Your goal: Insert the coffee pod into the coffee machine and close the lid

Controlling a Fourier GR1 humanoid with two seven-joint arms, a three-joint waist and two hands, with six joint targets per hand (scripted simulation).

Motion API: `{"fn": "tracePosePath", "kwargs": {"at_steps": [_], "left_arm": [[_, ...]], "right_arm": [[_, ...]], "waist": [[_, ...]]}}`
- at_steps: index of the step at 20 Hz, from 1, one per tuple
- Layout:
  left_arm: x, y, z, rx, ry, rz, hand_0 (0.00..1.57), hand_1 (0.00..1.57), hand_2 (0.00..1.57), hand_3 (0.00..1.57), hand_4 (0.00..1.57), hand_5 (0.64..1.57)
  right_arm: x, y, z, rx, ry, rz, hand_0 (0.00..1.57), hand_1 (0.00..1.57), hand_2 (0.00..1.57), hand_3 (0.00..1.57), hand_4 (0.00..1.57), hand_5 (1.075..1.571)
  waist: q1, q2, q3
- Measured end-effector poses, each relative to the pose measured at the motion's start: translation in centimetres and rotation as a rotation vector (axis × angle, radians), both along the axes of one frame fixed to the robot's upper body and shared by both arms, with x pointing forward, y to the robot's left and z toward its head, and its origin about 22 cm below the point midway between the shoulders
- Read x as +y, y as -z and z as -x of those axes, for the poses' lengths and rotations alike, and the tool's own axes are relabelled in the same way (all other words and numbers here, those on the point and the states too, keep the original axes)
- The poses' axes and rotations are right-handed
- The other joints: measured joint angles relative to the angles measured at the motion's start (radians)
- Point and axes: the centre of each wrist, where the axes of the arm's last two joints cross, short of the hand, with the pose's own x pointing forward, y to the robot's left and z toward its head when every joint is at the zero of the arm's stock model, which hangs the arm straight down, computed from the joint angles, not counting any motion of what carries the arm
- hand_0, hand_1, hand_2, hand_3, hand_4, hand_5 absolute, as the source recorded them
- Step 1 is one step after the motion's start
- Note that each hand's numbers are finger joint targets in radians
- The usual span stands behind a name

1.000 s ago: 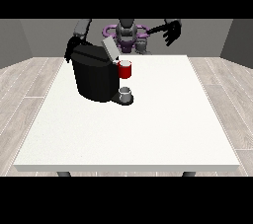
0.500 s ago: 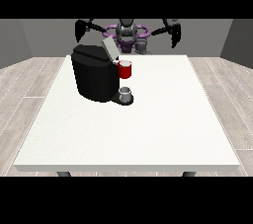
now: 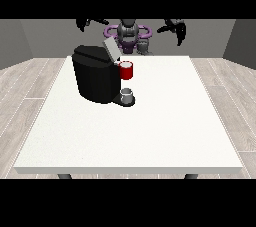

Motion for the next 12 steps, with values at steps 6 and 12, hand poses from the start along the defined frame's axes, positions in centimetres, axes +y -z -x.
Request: {"fn": "tracePosePath", "kwargs": {"at_steps": [6, 12], "left_arm": [[-0.5, -1.5, 0.4, -0.071, 0.004, 0.013, 0.00, 0.00, 0.00, 0.00, 0.36, 1.571], [-0.9, -3.6, 0.7, -0.107, 0.011, 0.009, 0.00, 0.00, 0.00, 0.00, 0.30, 1.571]], "right_arm": [[-0.5, -3.0, -2.7, -0.022, 0.020, -0.044, 0.00, 0.00, 0.00, 0.00, 0.00, 1.571], [-0.6, -3.3, -4.1, 0.010, 0.031, -0.141, 0.00, 0.00, 0.00, 0.00, 0.18, 1.571]], "waist": [[0.027, 0.083, -0.0002], [0.052, 0.130, -0.0001]]}}
